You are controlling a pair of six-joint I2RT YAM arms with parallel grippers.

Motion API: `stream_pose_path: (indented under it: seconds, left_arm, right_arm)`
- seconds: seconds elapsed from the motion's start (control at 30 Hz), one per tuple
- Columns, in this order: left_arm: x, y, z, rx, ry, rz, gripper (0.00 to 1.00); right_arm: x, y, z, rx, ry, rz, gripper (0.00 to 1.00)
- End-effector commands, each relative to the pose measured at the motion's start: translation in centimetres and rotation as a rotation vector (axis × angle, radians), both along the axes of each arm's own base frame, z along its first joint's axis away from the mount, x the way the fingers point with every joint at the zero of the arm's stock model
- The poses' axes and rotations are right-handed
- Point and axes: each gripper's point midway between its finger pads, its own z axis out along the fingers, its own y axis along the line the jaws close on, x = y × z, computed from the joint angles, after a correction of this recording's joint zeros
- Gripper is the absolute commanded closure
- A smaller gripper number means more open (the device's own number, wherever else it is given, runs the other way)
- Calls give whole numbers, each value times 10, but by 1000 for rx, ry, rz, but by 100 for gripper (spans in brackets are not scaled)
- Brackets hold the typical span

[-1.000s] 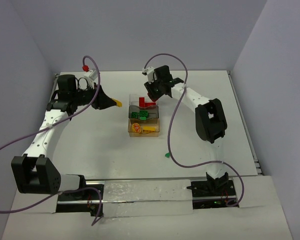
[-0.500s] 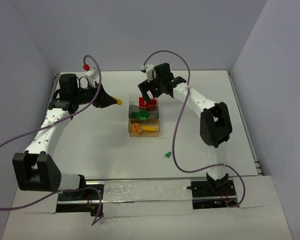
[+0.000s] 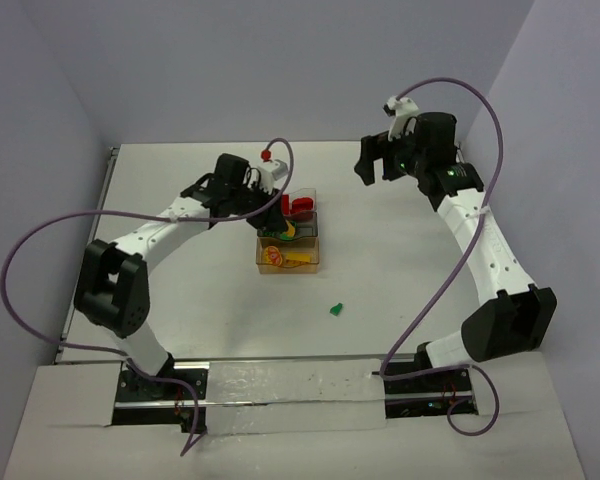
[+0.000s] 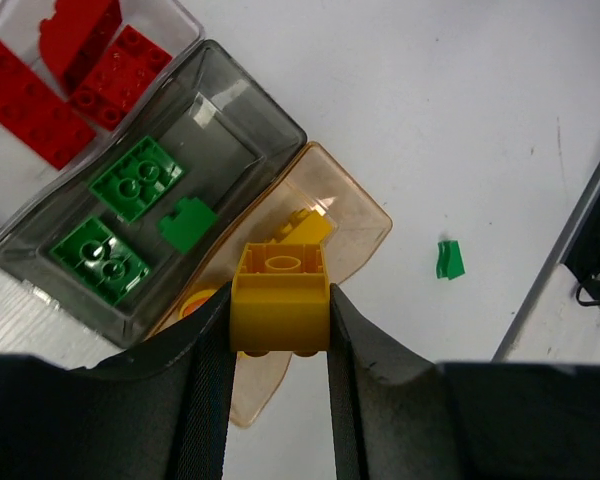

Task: Sort the legos into containers by color

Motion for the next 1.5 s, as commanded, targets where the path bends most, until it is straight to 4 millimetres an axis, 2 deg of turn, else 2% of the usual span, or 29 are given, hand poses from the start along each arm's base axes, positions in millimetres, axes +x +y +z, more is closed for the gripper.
stream_pose_path:
  seconds: [0.0,0.03,0.07,0.13,0.23,0.53,0.7,0.83,1.03,1.17,1.2,1.27,1.3,1.4,1.47]
  left_arm:
    - [15,-17,-1,76,-58,-26,100]
    - [17,-21,1,83,-66,-21,100]
    - [21,-24,-8,109,-61,-8,100]
    - [24,-28,-11,127,-49,35,100]
    - [19,-37,-24,153,-30,55,100]
    - [18,-44,-48,215,65,199,100]
    - [9,-43,-47,216,73,255,100]
    - [7,-41,-45,232,60,308,95]
    - [-2,-46,-47,238,69,303,92]
    - [-9,-52,-45,237,55,298,76]
    - [-11,-53,-45,238,52,295,68]
    - [-10,-53,-45,242,41,302,44]
    - [-10,-53,-44,241,38,303,36]
    - [-9,-54,-39,237,31,300,19]
    - [-4,-52,-25,222,-4,306,6]
  right_arm:
    - [-27,-22,-32,-44,93,-18,0]
    - [-31,-23,-35,-48,96,-18,0]
    - [-36,-27,-38,-57,99,-25,0]
    - [-43,-31,-39,-65,94,-36,0]
    - [-48,-33,-51,-76,113,-40,0]
    - [-49,-31,-58,-68,127,-27,0]
    - [-48,-31,-60,-71,128,-23,0]
    - [-48,-31,-63,-71,133,-23,0]
    - [-48,-30,-60,-65,129,-23,0]
    - [-48,-30,-60,-64,130,-20,0]
    - [-48,-30,-61,-63,132,-20,0]
    - [-49,-30,-61,-63,133,-18,0]
    - [-50,-29,-62,-64,134,-16,0]
    - [-51,-29,-64,-68,142,-5,0]
    - [-54,-28,-67,-77,144,11,0]
